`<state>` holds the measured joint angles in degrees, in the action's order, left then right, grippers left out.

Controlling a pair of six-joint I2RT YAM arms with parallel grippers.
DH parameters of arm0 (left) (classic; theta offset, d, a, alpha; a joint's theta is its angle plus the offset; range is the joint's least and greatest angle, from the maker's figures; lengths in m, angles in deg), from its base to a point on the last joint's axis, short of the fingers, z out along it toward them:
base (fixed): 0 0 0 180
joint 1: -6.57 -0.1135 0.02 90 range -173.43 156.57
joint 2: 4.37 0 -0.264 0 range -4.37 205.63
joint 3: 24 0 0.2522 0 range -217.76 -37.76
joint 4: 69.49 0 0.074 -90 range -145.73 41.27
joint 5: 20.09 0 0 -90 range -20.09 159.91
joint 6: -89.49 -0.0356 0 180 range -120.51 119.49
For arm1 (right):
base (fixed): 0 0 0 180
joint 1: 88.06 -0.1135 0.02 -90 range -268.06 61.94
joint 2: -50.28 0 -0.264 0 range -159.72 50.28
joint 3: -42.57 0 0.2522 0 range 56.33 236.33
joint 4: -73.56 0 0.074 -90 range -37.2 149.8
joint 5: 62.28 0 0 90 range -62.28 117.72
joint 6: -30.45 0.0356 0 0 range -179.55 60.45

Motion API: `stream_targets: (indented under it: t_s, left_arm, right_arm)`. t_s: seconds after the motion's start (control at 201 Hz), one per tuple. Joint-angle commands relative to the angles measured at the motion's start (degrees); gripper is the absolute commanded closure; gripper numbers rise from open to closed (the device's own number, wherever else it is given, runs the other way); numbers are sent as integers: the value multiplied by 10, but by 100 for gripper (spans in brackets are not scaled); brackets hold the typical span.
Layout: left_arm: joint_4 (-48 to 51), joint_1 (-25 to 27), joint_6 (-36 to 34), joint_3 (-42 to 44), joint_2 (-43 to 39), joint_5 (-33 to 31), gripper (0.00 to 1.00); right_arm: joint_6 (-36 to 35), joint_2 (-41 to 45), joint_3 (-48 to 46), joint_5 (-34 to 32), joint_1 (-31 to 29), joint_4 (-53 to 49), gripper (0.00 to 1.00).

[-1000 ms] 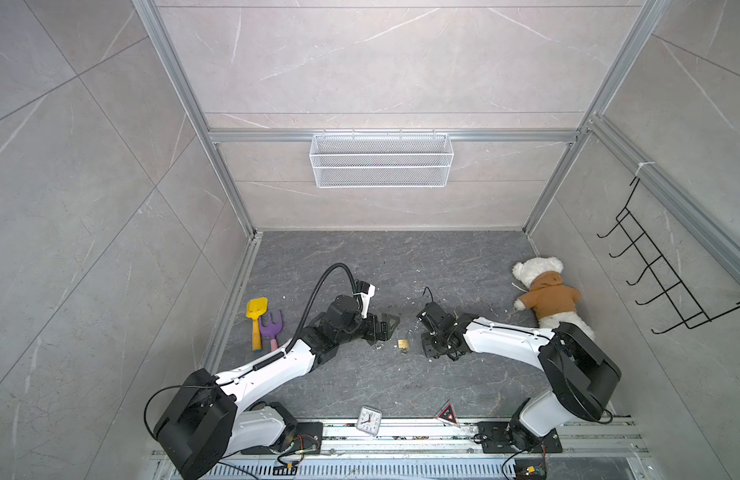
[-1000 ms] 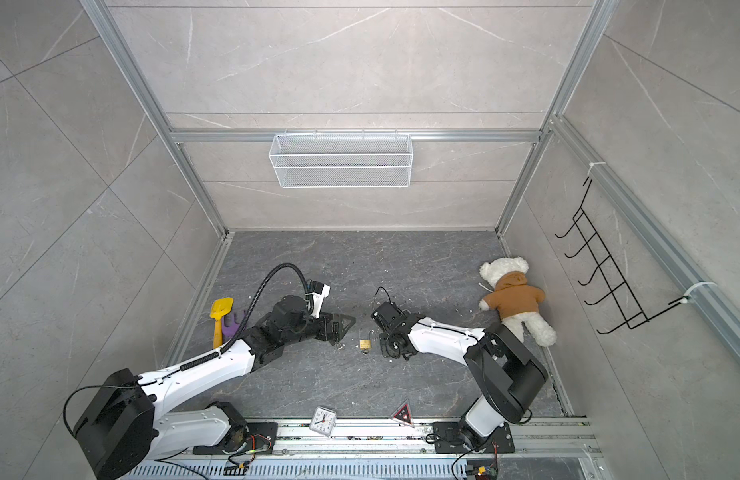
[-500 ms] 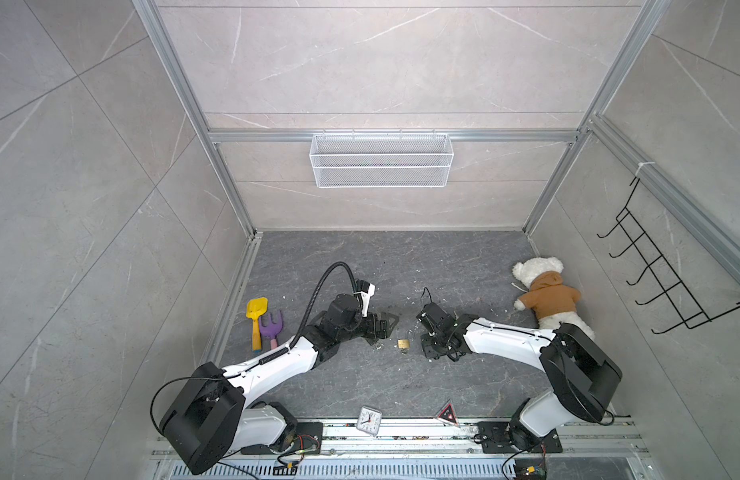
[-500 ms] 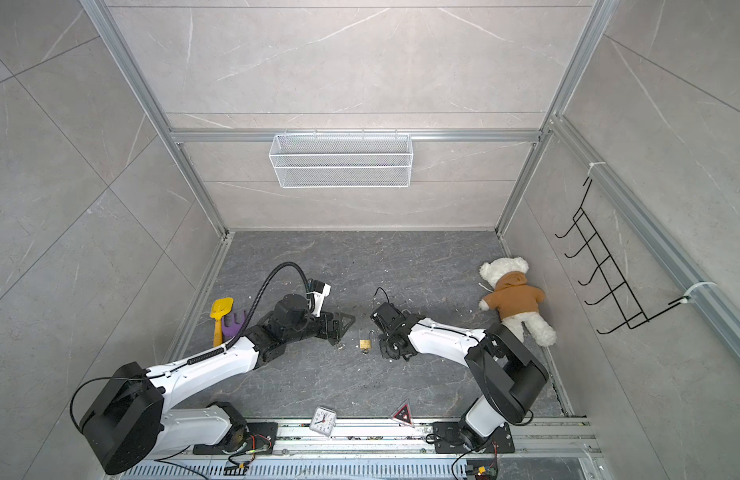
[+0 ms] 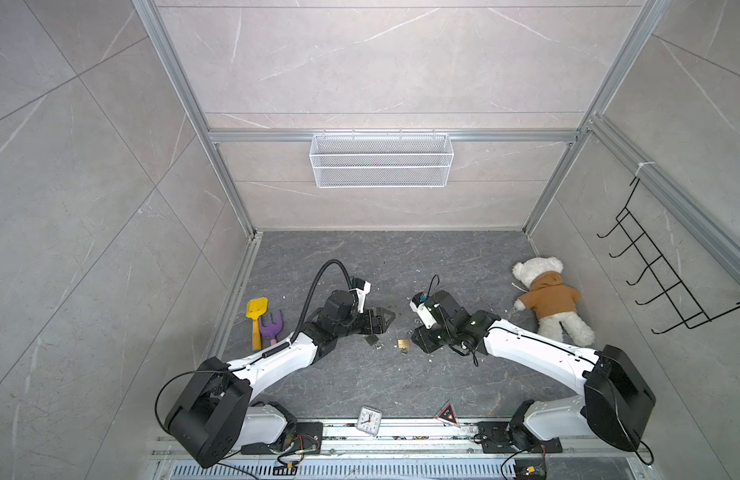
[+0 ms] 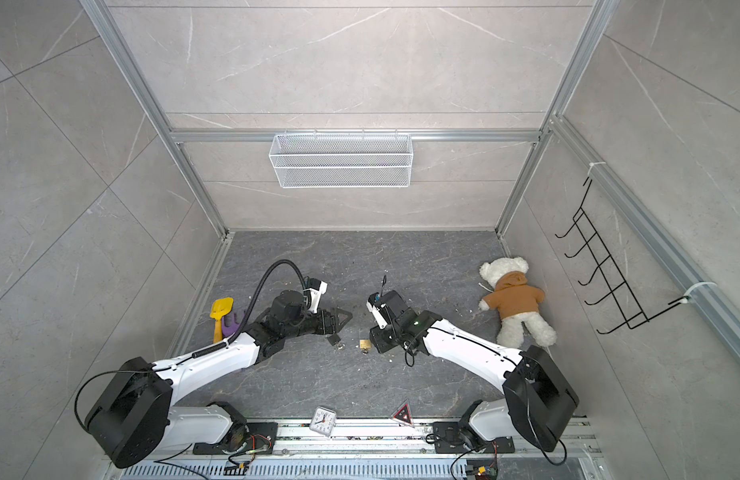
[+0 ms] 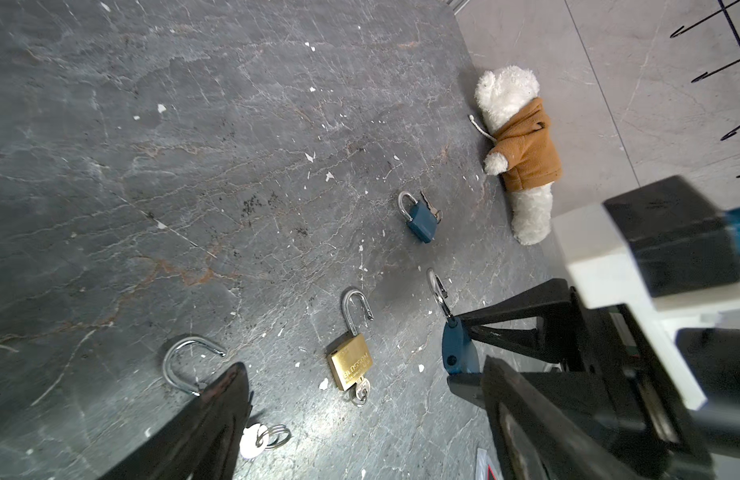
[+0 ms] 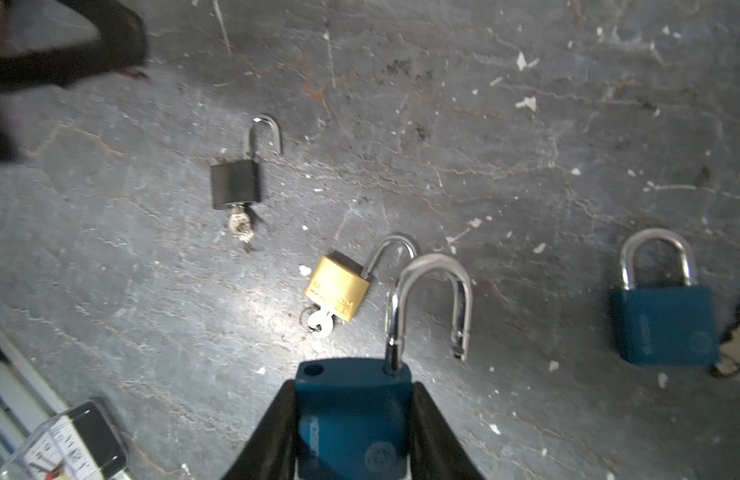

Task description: Lock with the key

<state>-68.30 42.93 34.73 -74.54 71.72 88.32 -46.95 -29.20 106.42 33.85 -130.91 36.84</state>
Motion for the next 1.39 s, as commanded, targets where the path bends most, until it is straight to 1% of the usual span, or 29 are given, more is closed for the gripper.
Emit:
stream_targets:
  t_s: [0.0, 0.224, 0.413, 0.592, 0.707, 0.776, 0.896, 1.015, 1.045, 1.07, 1.105, 1.125, 1.159, 1.174, 1.199, 1.214, 1.239, 1.269, 1.284, 1.388]
  left_arm:
    - [-55, -2, 35, -17, 17, 39, 11]
    - [-129, -5, 78, -22, 59, 100, 13]
    - [-185, -4, 111, -32, 106, 150, 20]
    - [-214, -1, 128, -40, 139, 173, 26]
    - [-220, 4, 133, -49, 158, 184, 31]
    - [-221, 8, 132, -55, 166, 188, 33]
    - [-222, 13, 133, -62, 178, 190, 38]
    - [-224, 13, 134, -67, 185, 198, 50]
    - [-224, 14, 135, -67, 186, 199, 53]
    - [-224, 14, 135, -68, 187, 200, 59]
    - [-224, 14, 135, -69, 189, 202, 62]
    - [-223, 14, 136, -69, 190, 202, 66]
    - [-224, 13, 136, -68, 191, 203, 70]
    - [-224, 13, 137, -68, 191, 203, 74]
    - [-224, 14, 137, -68, 191, 203, 77]
    - [-223, 14, 137, -68, 192, 204, 82]
    - [-222, 13, 137, -69, 192, 203, 87]
    - [-219, 13, 137, -69, 191, 203, 97]
    - [-218, 13, 137, -68, 191, 202, 100]
    - [-215, 13, 137, -66, 190, 200, 100]
  right_arm:
    - [-37, 16, 26, 40, -5, 14, 75]
    - [-46, 17, 42, 56, -9, 8, 75]
    - [-46, 8, 50, 57, -15, 10, 75]
    - [-46, -1, 57, 57, -20, 10, 75]
    - [-48, -7, 63, 57, -23, 9, 74]
    - [-51, -14, 69, 60, -26, 2, 74]
    - [-54, -20, 74, 58, -29, -1, 74]
    - [-55, -25, 80, 51, -30, -6, 74]
    - [-56, -26, 81, 50, -30, -6, 74]
    - [-57, -26, 81, 49, -30, -5, 74]
    - [-56, -26, 81, 46, -30, -4, 74]
    - [-55, -26, 81, 45, -30, -3, 74]
    - [-53, -27, 82, 42, -30, -2, 74]
    - [-53, -28, 83, 41, -30, -2, 73]
    - [-53, -28, 82, 41, -29, -1, 73]
    - [-52, -29, 82, 41, -30, 0, 73]
    - [-51, -29, 81, 39, -30, 2, 73]
    - [-48, -28, 80, 37, -30, 6, 73]
    - [-47, -28, 79, 37, -30, 8, 73]
    - [-35, -25, 72, 33, -29, 27, 73]
